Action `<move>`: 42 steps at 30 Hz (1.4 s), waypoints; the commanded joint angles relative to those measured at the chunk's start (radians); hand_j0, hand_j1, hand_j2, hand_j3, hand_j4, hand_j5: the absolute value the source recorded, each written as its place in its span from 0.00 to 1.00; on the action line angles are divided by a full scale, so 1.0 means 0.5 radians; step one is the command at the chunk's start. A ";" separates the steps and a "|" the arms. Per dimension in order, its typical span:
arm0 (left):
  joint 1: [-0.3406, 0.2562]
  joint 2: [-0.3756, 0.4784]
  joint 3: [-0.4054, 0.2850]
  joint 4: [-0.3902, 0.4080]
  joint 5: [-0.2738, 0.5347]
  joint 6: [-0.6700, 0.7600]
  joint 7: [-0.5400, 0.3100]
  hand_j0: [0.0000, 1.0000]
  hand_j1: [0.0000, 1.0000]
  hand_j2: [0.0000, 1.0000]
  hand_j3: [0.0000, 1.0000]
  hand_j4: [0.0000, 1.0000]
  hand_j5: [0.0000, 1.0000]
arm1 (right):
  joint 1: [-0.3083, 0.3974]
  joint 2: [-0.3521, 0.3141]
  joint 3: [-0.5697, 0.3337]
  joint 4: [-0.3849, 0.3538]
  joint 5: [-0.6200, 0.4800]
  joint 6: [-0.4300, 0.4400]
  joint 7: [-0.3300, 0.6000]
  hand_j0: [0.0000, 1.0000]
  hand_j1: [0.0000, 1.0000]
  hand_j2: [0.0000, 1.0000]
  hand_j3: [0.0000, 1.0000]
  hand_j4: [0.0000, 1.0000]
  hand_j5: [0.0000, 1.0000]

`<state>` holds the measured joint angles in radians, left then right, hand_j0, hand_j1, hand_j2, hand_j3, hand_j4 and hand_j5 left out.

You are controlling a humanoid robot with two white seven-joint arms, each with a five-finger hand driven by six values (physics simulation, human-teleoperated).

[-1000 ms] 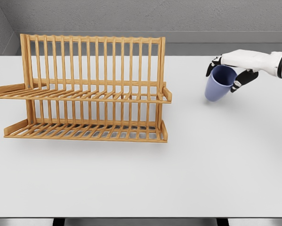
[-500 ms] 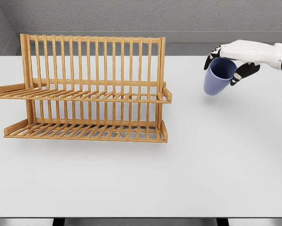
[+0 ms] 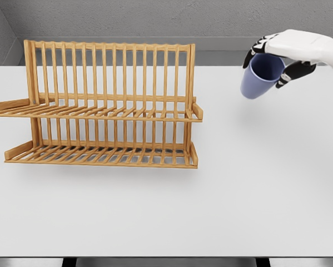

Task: Right arm put cup on second shelf

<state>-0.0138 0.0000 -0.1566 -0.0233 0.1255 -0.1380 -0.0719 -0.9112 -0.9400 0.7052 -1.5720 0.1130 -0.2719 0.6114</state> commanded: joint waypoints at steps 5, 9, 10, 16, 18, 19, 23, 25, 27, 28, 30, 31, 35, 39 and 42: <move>-0.003 0.000 0.000 0.001 0.001 0.000 0.000 1.00 1.00 1.00 1.00 1.00 1.00 | 0.012 -0.056 -0.094 -0.096 -0.005 0.001 -0.001 0.62 0.62 0.62 0.62 0.62 0.62; -0.003 0.000 0.000 -0.003 0.001 0.000 0.000 1.00 1.00 1.00 1.00 1.00 1.00 | 0.015 -0.062 -0.097 -0.160 -0.008 -0.002 -0.001 0.63 0.63 0.63 0.63 0.63 0.63; -0.003 0.000 0.000 0.001 0.001 0.000 0.000 1.00 1.00 1.00 1.00 1.00 1.00 | 0.015 -0.062 -0.097 -0.182 -0.005 -0.002 -0.001 0.63 0.63 0.63 0.63 0.63 0.63; -0.003 0.000 0.000 0.001 0.001 0.000 0.000 1.00 1.00 1.00 1.00 1.00 1.00 | 0.022 -0.108 -0.097 -0.274 -0.008 -0.024 -0.001 0.63 0.63 0.63 0.63 0.63 0.63; -0.003 0.000 0.000 -0.002 0.001 0.000 0.000 1.00 1.00 1.00 1.00 1.00 1.00 | 0.025 -0.136 -0.100 -0.280 -0.008 -0.045 -0.001 0.63 0.63 0.63 0.63 0.63 0.63; 0.000 0.000 0.000 0.001 0.001 0.000 0.000 1.00 1.00 1.00 1.00 1.00 1.00 | 0.025 -0.145 -0.104 -0.311 -0.008 -0.048 -0.001 0.63 0.63 0.63 0.63 0.63 0.63; -0.003 0.000 0.000 -0.003 0.001 0.000 0.000 1.00 1.00 1.00 1.00 1.00 1.00 | 0.040 -0.154 -0.113 -0.363 -0.011 -0.054 -0.001 0.63 0.63 0.63 0.63 0.63 0.63; -0.003 0.000 0.000 0.001 0.001 0.000 0.000 1.00 1.00 1.00 1.00 1.00 1.00 | 0.040 -0.151 -0.113 -0.363 -0.011 -0.128 -0.001 0.63 0.63 0.63 0.63 0.63 0.63; -0.003 0.000 0.000 -0.002 0.001 0.000 0.000 1.00 1.00 1.00 1.00 1.00 1.00 | 0.040 -0.151 -0.122 -0.363 -0.011 -0.196 -0.001 0.63 0.63 0.63 0.63 0.63 0.63; -0.003 0.000 0.000 0.001 0.001 0.000 0.000 1.00 1.00 1.00 1.00 1.00 1.00 | 0.040 -0.151 -0.128 -0.363 -0.011 -0.248 -0.001 0.63 0.63 0.63 0.63 0.63 0.63; -0.003 0.000 0.000 -0.002 0.001 0.000 0.000 1.00 1.00 1.00 1.00 1.00 1.00 | 0.040 -0.151 -0.131 -0.363 -0.011 -0.300 -0.001 0.64 0.64 0.64 0.64 0.64 0.64; 0.000 0.000 0.000 -0.003 0.001 0.000 0.000 1.00 1.00 1.00 1.00 1.00 1.00 | 0.040 -0.148 -0.140 -0.363 -0.011 -0.321 -0.001 0.64 0.64 0.64 0.64 0.64 0.64; -0.003 0.000 0.000 -0.002 0.001 0.000 0.000 1.00 1.00 1.00 1.00 1.00 1.00 | 0.037 -0.126 -0.156 -0.363 -0.011 -0.352 -0.001 0.64 0.64 0.64 0.64 0.64 0.64; -0.003 0.000 0.000 0.001 0.001 0.000 0.000 1.00 1.00 1.00 1.00 1.00 1.00 | 0.025 -0.105 -0.159 -0.366 -0.011 -0.364 -0.001 0.64 0.64 0.64 0.64 0.64 0.64; -0.003 0.000 0.000 0.001 0.001 0.000 0.000 1.00 1.00 1.00 1.00 1.00 1.00 | 0.025 -0.077 -0.168 -0.366 -0.011 -0.367 -0.001 0.64 0.64 0.64 0.64 0.64 0.64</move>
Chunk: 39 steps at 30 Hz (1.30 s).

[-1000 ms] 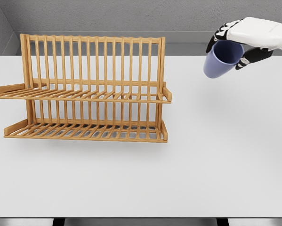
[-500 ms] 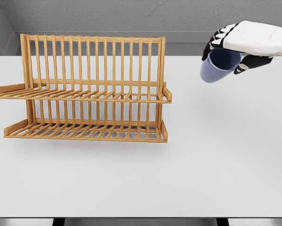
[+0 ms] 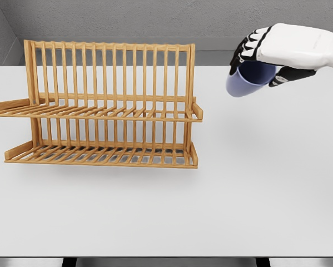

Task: Right arm put cup on second shelf

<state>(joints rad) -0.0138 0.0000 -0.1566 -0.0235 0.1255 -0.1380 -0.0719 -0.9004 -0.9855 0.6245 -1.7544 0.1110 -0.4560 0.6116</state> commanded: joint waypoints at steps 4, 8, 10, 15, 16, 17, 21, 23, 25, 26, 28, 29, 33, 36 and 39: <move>-0.003 0.000 0.000 -0.002 0.001 0.000 0.000 1.00 1.00 1.00 1.00 1.00 1.00 | -0.003 0.081 -0.006 -0.001 -0.007 -0.024 -0.001 0.64 0.64 0.64 0.64 0.64 0.64; 0.000 0.000 0.000 0.001 0.001 0.000 0.000 1.00 1.00 1.00 1.00 1.00 1.00 | -0.003 0.100 -0.013 -0.001 -0.013 -0.137 -0.001 0.65 0.65 0.65 0.65 0.65 0.65; -0.003 0.000 0.000 0.001 0.001 0.000 0.000 1.00 1.00 1.00 1.00 1.00 1.00 | -0.009 0.161 -0.010 -0.001 -0.016 -0.156 -0.001 0.65 0.65 0.65 0.65 0.65 0.65; -0.003 0.000 0.000 -0.002 0.001 0.000 0.000 1.00 1.00 1.00 1.00 1.00 1.00 | -0.031 0.232 -0.013 -0.001 -0.016 -0.199 -0.001 0.66 0.66 0.66 0.66 0.66 0.66; -0.003 0.000 0.000 -0.002 0.001 0.000 0.000 1.00 1.00 1.00 1.00 1.00 1.00 | -0.034 0.232 -0.010 -0.001 -0.016 -0.199 -0.001 0.66 0.66 0.66 0.66 0.66 0.66; 0.000 0.000 0.000 0.001 0.001 0.000 0.000 1.00 1.00 1.00 1.00 1.00 1.00 | -0.034 0.235 -0.013 -0.001 -0.016 -0.199 -0.001 0.66 0.66 0.66 0.66 0.66 0.66; -0.003 0.000 0.000 0.001 0.001 0.000 0.000 1.00 1.00 1.00 1.00 1.00 1.00 | -0.077 0.259 -0.013 -0.001 -0.016 -0.202 -0.001 0.66 0.66 0.66 0.66 0.66 0.66; -0.003 0.000 0.000 -0.002 0.001 0.000 0.000 1.00 1.00 1.00 1.00 1.00 1.00 | -0.089 0.271 -0.013 -0.001 -0.020 -0.223 -0.001 0.66 0.66 0.66 0.66 0.66 0.66; -0.003 0.000 0.000 0.001 0.001 0.000 0.000 1.00 1.00 1.00 1.00 1.00 1.00 | -0.086 0.274 -0.013 -0.001 -0.023 -0.229 -0.001 0.66 0.66 0.66 0.66 0.66 0.66; 0.000 0.000 0.000 0.001 0.001 0.000 0.000 1.00 1.00 1.00 1.00 1.00 1.00 | -0.086 0.275 -0.013 -0.001 -0.023 -0.229 -0.001 0.67 0.67 0.67 0.67 0.67 0.67; -0.003 0.000 0.000 -0.002 0.001 0.000 0.000 1.00 1.00 1.00 1.00 1.00 1.00 | -0.092 0.363 -0.010 -0.001 -0.023 -0.226 -0.001 0.67 0.67 0.67 0.67 0.67 0.67; -0.003 0.000 0.000 0.001 0.001 0.000 0.000 1.00 1.00 1.00 1.00 1.00 1.00 | -0.092 0.370 -0.010 -0.001 -0.023 -0.226 -0.001 0.67 0.67 0.67 0.67 0.67 0.67; -0.003 0.000 0.000 0.001 0.001 0.000 0.000 1.00 1.00 1.00 1.00 1.00 1.00 | -0.098 0.376 -0.010 -0.001 -0.023 -0.223 -0.001 0.67 0.67 0.67 0.67 0.67 0.67; -0.003 0.000 0.000 -0.002 0.001 0.000 0.000 1.00 1.00 1.00 1.00 1.00 1.00 | -0.098 0.376 -0.010 -0.001 -0.023 -0.220 -0.001 0.67 0.67 0.67 0.67 0.67 0.67; -0.003 0.000 0.000 -0.002 0.001 0.000 0.000 1.00 1.00 1.00 1.00 1.00 1.00 | -0.098 0.419 -0.010 -0.001 -0.023 -0.211 -0.001 0.67 0.67 0.67 0.67 0.67 0.67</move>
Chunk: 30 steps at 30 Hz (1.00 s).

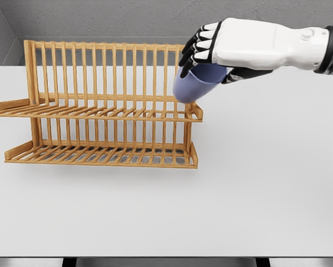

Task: Right arm put cup on second shelf

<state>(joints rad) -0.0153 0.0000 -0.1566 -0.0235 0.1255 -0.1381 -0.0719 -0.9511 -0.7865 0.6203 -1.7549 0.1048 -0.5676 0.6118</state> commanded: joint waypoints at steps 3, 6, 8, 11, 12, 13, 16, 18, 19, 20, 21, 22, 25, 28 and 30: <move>0.000 0.000 0.000 -0.002 0.001 0.000 0.000 1.00 1.00 1.00 1.00 1.00 1.00 | -0.003 0.054 -0.001 0.000 -0.010 0.024 -0.002 0.67 0.67 0.67 0.67 0.67 0.67; 0.000 0.000 0.000 -0.002 0.001 0.000 0.000 1.00 1.00 1.00 1.00 1.00 1.00 | -0.003 0.094 0.005 0.000 -0.010 0.034 -0.002 0.67 0.67 0.67 0.67 0.67 0.67; 0.000 0.000 0.000 0.001 0.001 0.000 0.000 1.00 1.00 1.00 1.00 1.00 1.00 | 0.000 0.107 0.011 0.000 -0.010 0.034 -0.002 0.67 0.67 0.67 0.67 0.67 0.67; 0.000 0.000 0.000 -0.002 0.001 0.000 0.000 1.00 1.00 1.00 1.00 1.00 1.00 | 0.003 0.119 0.033 0.000 -0.013 0.031 -0.002 0.67 0.67 0.67 0.67 0.67 0.67; 0.000 0.000 0.000 -0.002 0.001 0.000 0.000 1.00 1.00 1.00 1.00 1.00 1.00 | 0.003 0.119 0.033 0.000 -0.013 0.028 -0.002 0.67 0.67 0.67 0.67 0.67 0.67; 0.000 0.000 0.000 0.001 0.001 0.000 0.000 1.00 1.00 1.00 1.00 1.00 1.00 | 0.009 0.119 0.033 0.000 -0.013 0.028 -0.002 0.67 0.67 0.67 0.67 0.67 0.67; 0.000 0.000 0.000 0.001 0.001 0.000 0.000 1.00 1.00 1.00 1.00 1.00 1.00 | 0.012 0.122 0.069 0.000 -0.013 0.024 -0.002 0.67 0.67 0.67 0.67 0.67 0.67; 0.000 0.000 0.000 0.001 0.001 0.000 0.000 1.00 1.00 1.00 1.00 1.00 1.00 | 0.015 0.122 0.097 0.000 -0.013 0.024 -0.002 0.67 0.67 0.67 0.67 0.67 0.67; 0.000 0.000 0.000 -0.002 0.001 0.000 0.000 1.00 1.00 1.00 1.00 1.00 1.00 | 0.015 0.122 0.109 0.000 -0.013 0.021 -0.002 0.67 0.67 0.67 0.67 0.67 0.67; 0.003 0.000 0.000 0.001 0.001 0.000 0.000 1.00 1.00 1.00 1.00 1.00 1.00 | 0.018 0.122 0.121 0.000 -0.016 0.021 -0.002 0.67 0.67 0.67 0.67 0.67 0.67; 0.003 0.000 0.000 0.001 0.001 0.000 0.000 1.00 1.00 1.00 1.00 1.00 1.00 | 0.015 0.125 0.149 0.000 -0.016 0.024 -0.002 0.67 0.67 0.67 0.67 0.67 0.67; 0.000 0.000 0.000 -0.002 0.001 0.000 0.000 1.00 1.00 1.00 1.00 1.00 1.00 | 0.018 0.131 0.149 0.000 -0.016 0.024 -0.002 0.67 0.67 0.67 0.67 0.67 0.67; 0.000 0.000 0.000 0.001 0.001 0.000 0.000 1.00 1.00 1.00 1.00 1.00 1.00 | 0.015 0.131 0.168 0.000 -0.016 0.021 -0.002 0.67 0.67 0.67 0.67 0.67 0.67; 0.003 0.000 0.000 0.001 0.001 0.000 0.000 1.00 1.00 1.00 1.00 1.00 1.00 | 0.015 0.165 0.207 0.003 -0.016 0.031 -0.002 0.67 0.67 0.67 0.67 0.67 0.67; 0.000 0.000 0.000 -0.002 0.001 0.000 0.000 1.00 1.00 1.00 1.00 1.00 1.00 | 0.015 0.174 0.220 0.003 -0.013 0.031 -0.002 0.67 0.67 0.67 0.67 0.67 0.67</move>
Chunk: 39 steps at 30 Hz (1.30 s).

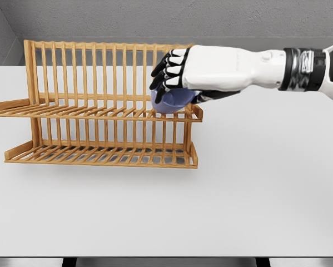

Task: Right arm put cup on second shelf

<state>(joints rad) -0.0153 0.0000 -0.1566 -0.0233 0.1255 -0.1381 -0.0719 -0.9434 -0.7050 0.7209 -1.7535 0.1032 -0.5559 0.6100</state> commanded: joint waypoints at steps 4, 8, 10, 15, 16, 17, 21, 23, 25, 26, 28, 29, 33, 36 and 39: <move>0.000 0.000 0.000 -0.002 0.000 0.000 0.000 1.00 1.00 1.00 1.00 1.00 1.00 | 0.003 0.011 0.034 0.000 -0.007 0.007 0.002 0.67 0.67 0.67 0.67 0.67 0.67; 0.000 0.000 0.000 0.001 0.000 0.000 0.000 1.00 1.00 1.00 1.00 1.00 1.00 | 0.003 0.011 0.034 0.000 -0.007 0.004 0.002 0.68 0.68 0.68 0.68 0.68 0.68; 0.000 0.000 0.000 -0.002 0.000 0.000 0.000 1.00 1.00 1.00 1.00 1.00 1.00 | 0.003 0.011 0.046 0.000 -0.007 0.007 0.002 0.68 0.68 0.68 0.68 0.68 0.68; 0.003 0.000 0.000 0.001 0.000 0.000 0.000 1.00 1.00 1.00 1.00 1.00 1.00 | 0.003 0.014 0.052 0.000 -0.007 0.010 0.002 0.92 0.92 0.92 0.92 0.92 0.92; 0.000 0.000 0.000 0.001 0.000 0.000 0.000 1.00 1.00 1.00 1.00 1.00 1.00 | 0.003 0.014 0.052 0.000 -0.007 0.007 0.002 1.00 1.00 1.00 1.00 1.00 1.00; 0.000 0.000 0.000 0.001 0.000 0.000 0.000 1.00 1.00 1.00 1.00 1.00 1.00 | 0.003 0.014 0.055 0.000 -0.007 0.007 0.002 1.00 1.00 1.00 1.00 1.00 1.00; 0.003 0.000 0.000 0.001 0.000 0.000 0.000 1.00 1.00 1.00 1.00 1.00 1.00 | 0.003 0.017 0.062 0.000 -0.007 0.004 0.002 1.00 1.00 1.00 1.00 1.00 1.00; 0.000 0.000 0.000 0.001 0.000 0.000 0.000 1.00 1.00 1.00 1.00 1.00 1.00 | 0.006 0.014 0.062 0.000 -0.007 0.004 0.002 1.00 1.00 1.00 1.00 1.00 1.00; 0.000 0.000 0.000 0.001 0.000 0.000 0.000 1.00 1.00 1.00 1.00 1.00 1.00 | 0.012 0.008 0.062 0.000 -0.007 -0.002 0.002 1.00 1.00 1.00 1.00 1.00 1.00; 0.000 0.000 0.000 0.001 0.000 0.000 0.000 1.00 1.00 1.00 1.00 1.00 1.00 | 0.021 0.008 0.065 0.000 -0.007 -0.008 0.002 1.00 1.00 1.00 1.00 1.00 1.00; 0.000 0.000 0.000 -0.002 0.000 0.000 0.000 1.00 1.00 1.00 1.00 1.00 1.00 | 0.028 -0.001 0.065 0.000 -0.007 -0.014 0.002 1.00 1.00 1.00 1.00 1.00 1.00; 0.003 0.000 0.000 0.001 0.000 0.000 0.000 1.00 1.00 1.00 1.00 1.00 1.00 | 0.028 -0.001 0.065 0.000 -0.004 -0.017 0.002 1.00 1.00 1.00 1.00 1.00 1.00; 0.000 0.000 0.000 -0.002 0.000 0.000 0.000 1.00 1.00 1.00 1.00 1.00 1.00 | 0.031 -0.014 0.065 0.000 -0.004 -0.023 0.002 1.00 1.00 1.00 1.00 1.00 1.00; 0.000 0.000 0.000 0.001 0.000 0.000 0.000 1.00 1.00 1.00 1.00 1.00 1.00 | 0.022 -0.023 0.010 -0.003 0.002 -0.026 0.002 1.00 1.00 1.00 1.00 1.00 1.00; 0.000 0.000 0.000 0.001 0.000 0.000 0.000 1.00 1.00 1.00 1.00 1.00 1.00 | 0.025 -0.041 -0.159 -0.003 0.002 -0.042 0.002 1.00 1.00 1.00 1.00 1.00 1.00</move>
<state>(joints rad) -0.0153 0.0000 -0.1566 -0.0234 0.1255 -0.1381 -0.0719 -0.9311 -0.7189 0.6852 -1.7543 0.1102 -0.5765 0.6116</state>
